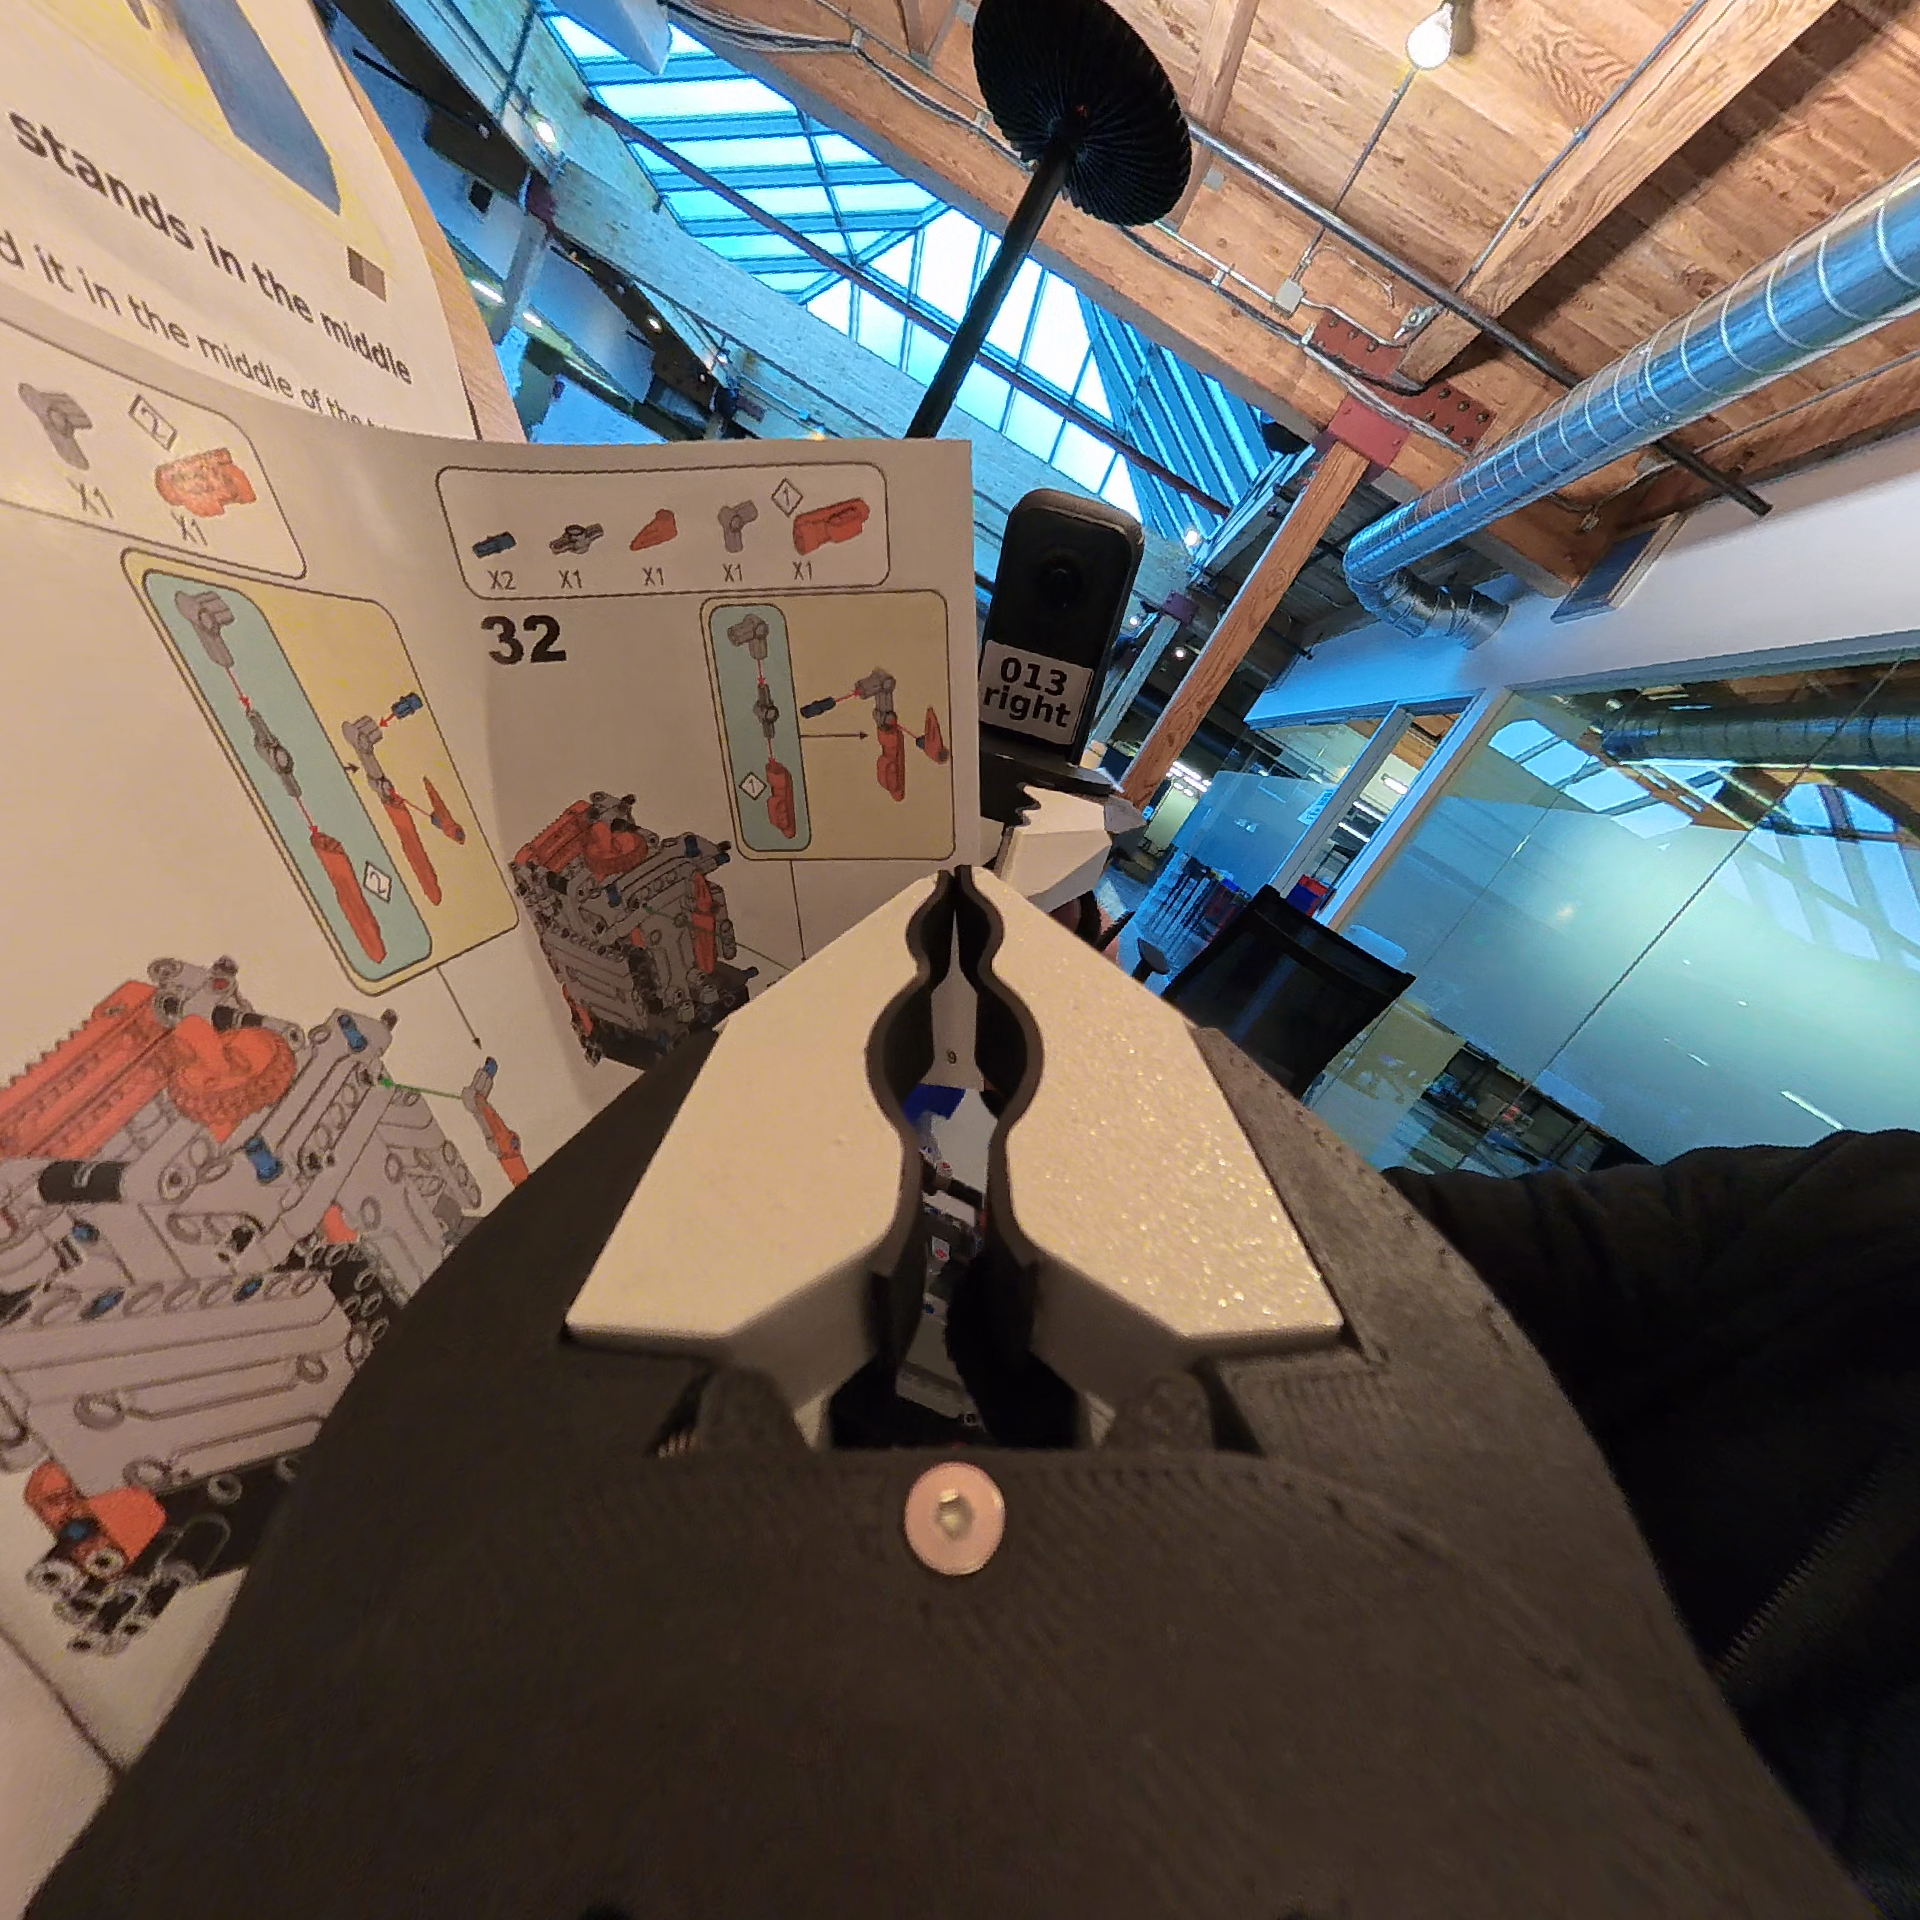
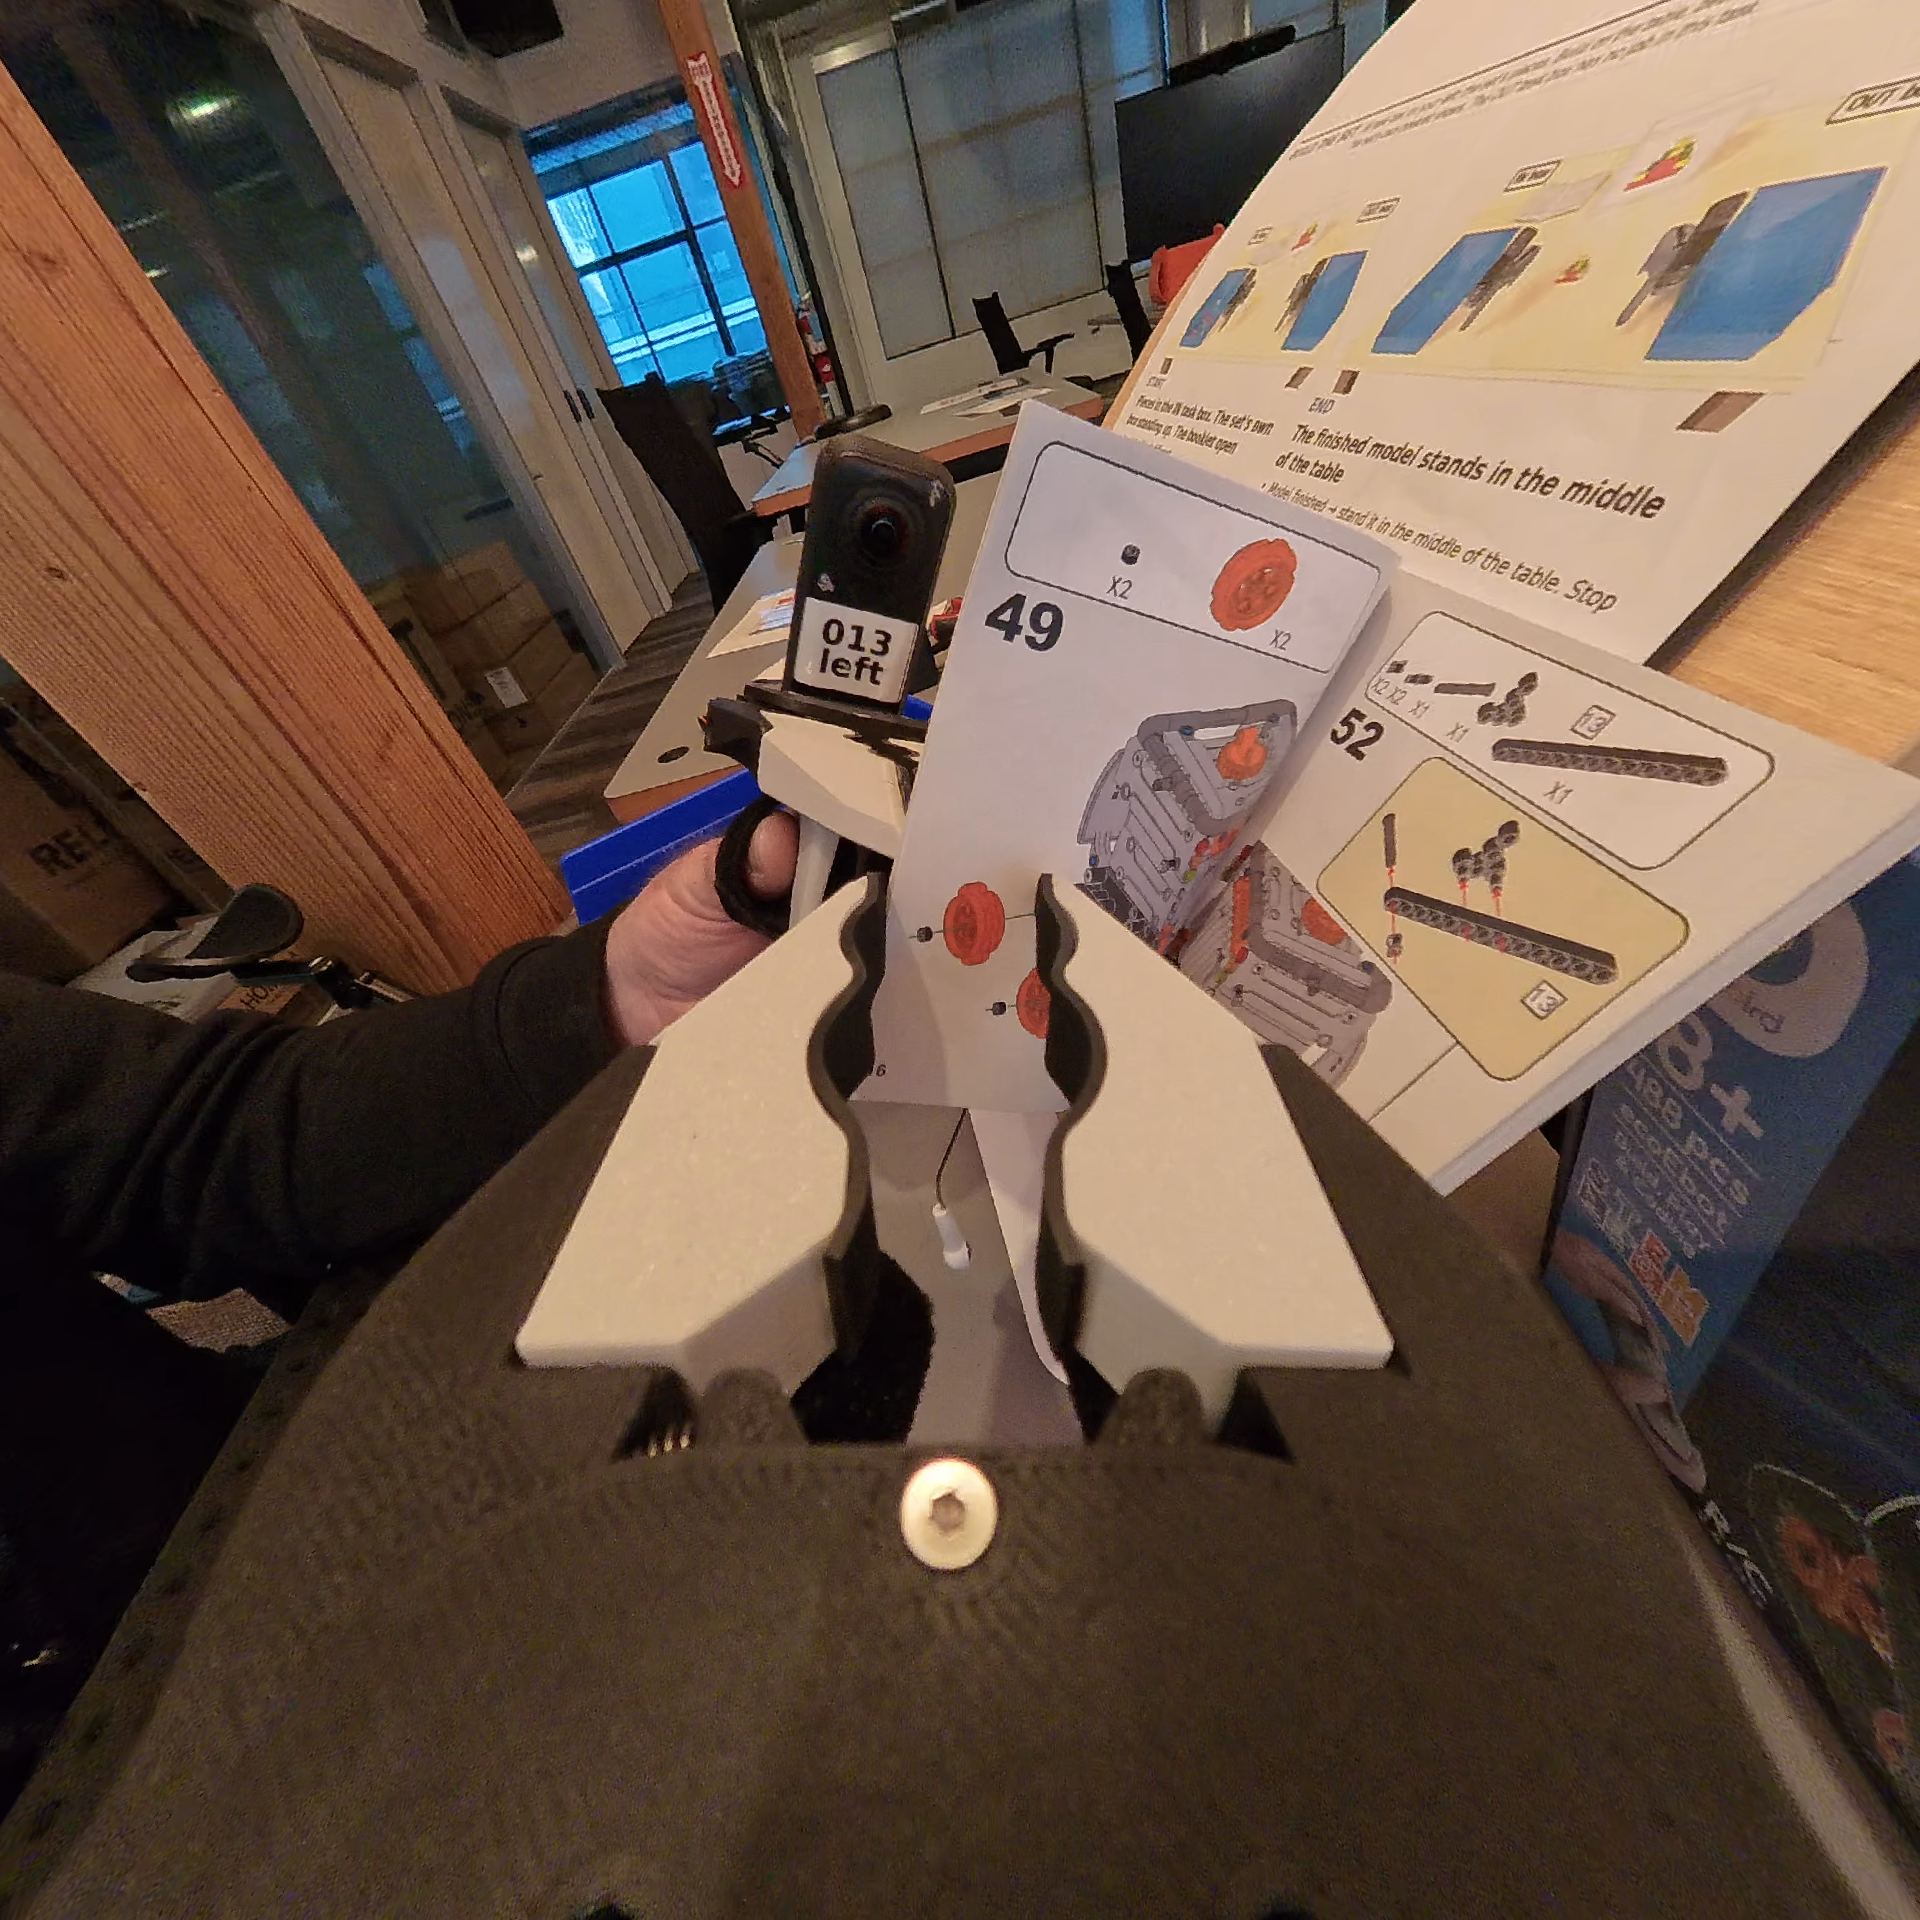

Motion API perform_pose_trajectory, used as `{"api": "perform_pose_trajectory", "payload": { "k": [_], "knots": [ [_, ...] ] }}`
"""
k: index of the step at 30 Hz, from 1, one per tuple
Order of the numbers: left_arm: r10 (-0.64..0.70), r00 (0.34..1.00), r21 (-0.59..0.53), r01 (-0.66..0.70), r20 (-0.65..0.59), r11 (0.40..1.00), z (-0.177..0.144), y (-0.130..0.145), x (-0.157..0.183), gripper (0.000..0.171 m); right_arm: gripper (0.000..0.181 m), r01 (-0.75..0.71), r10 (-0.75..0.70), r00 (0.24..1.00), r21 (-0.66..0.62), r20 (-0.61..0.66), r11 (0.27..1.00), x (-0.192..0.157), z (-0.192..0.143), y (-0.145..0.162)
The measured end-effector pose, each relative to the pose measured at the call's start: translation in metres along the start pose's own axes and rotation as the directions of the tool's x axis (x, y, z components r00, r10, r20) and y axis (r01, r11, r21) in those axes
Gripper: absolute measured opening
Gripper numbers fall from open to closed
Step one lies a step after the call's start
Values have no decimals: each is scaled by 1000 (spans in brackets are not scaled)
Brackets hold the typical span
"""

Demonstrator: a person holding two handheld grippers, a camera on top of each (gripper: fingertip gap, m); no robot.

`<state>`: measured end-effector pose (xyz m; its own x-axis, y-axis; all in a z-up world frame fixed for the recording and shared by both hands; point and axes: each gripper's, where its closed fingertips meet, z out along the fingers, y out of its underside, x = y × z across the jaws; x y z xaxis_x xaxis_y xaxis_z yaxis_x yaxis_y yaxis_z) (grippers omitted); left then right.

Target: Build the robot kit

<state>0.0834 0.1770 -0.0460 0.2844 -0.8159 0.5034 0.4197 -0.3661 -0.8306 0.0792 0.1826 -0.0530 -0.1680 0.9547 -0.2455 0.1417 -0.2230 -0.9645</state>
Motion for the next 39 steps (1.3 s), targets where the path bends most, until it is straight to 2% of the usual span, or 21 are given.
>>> {"api": "perform_pose_trajectory", "payload": {
  "k": [8, 22, 32, 39],
  "knots": [
    [73, 997, -13, -73, 39, 997, -1, -7, 7, 9, 18, 11, -11, 1000, -2, 23, 1000, -6, 4, 0],
    [44, 998, -15, -43, 35, 999, 1, -3, 4, 10, 2, -15, 14, 999, 33, 41, 999, -7, 0, -3],
    [79, 995, -154, -70, 54, 986, 5, 17, 3, 26, 0, -61, 56, 996, 69, 68, 996, -7, -2, -7],
    [131, 985, -200, -107, 110, 974, 8, 24, -4, 24, 0, -67, 61, 995, 79, 76, 995, -7, -4, -8]
  ]
}}
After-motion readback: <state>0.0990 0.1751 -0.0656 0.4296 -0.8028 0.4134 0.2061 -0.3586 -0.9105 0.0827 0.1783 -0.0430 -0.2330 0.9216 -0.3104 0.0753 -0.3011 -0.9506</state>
